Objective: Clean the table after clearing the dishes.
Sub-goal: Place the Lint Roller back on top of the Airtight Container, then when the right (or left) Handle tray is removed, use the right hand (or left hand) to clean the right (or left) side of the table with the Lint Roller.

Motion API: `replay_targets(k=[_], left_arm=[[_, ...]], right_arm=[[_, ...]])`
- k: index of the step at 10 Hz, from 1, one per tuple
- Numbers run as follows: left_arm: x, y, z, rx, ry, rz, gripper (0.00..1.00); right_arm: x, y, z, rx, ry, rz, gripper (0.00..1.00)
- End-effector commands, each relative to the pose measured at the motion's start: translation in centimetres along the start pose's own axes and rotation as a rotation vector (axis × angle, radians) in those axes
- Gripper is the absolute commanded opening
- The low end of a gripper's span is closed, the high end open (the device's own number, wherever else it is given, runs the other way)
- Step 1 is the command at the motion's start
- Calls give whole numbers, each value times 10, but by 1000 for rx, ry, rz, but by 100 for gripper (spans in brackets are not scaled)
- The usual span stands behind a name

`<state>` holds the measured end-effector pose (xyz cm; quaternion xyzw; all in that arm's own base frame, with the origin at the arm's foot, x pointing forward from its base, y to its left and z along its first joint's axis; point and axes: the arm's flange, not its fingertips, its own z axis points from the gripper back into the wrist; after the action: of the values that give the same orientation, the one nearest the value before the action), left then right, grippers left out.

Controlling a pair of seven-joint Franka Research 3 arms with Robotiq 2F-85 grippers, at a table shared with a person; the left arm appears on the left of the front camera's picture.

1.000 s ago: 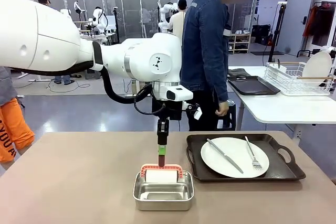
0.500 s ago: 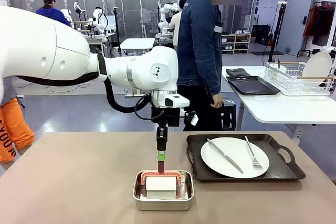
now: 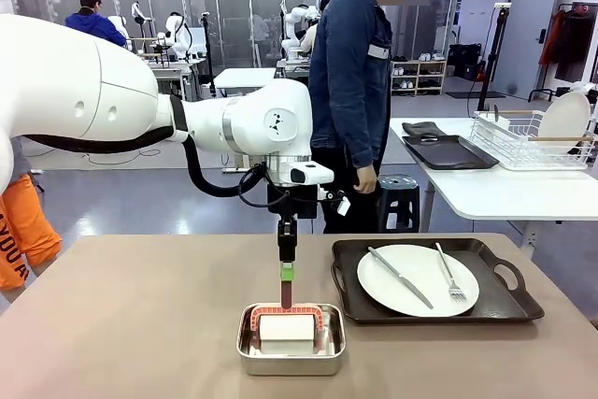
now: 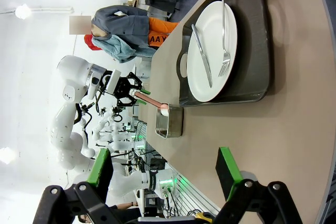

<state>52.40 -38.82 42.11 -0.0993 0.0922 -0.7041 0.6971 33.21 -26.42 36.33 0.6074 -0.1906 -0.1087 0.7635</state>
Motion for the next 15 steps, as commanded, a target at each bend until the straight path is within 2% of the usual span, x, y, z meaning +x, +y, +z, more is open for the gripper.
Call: replay_targets(k=[1,2,4,5,6,7,8,9,15], left_arm=[[-3,0,6,14,3,-24,88],[-4,0,8,21,2,-16,100],[-8,-3,17,47,16,16,100],[-9,-5,23,67,20,25,93],[-10,-7,27,84,19,29,100],[-11,-11,30,121,10,60,100],[-15,-17,30,169,-43,87,100],[-5,-2,29,72,0,22,100],[-5,-2,29,72,0,22,100]], right_arm=[[-1,3,1,2,-3,-1,100],[-1,3,1,2,-3,-1,100],[-1,3,1,2,-3,-1,100],[-1,3,1,2,-3,-1,100],[-1,3,1,2,-3,-1,100],[-1,3,1,2,-3,-1,100],[-1,3,1,2,-3,-1,100],[-1,3,1,2,-3,-1,100],[-1,3,1,2,-3,-1,100]])
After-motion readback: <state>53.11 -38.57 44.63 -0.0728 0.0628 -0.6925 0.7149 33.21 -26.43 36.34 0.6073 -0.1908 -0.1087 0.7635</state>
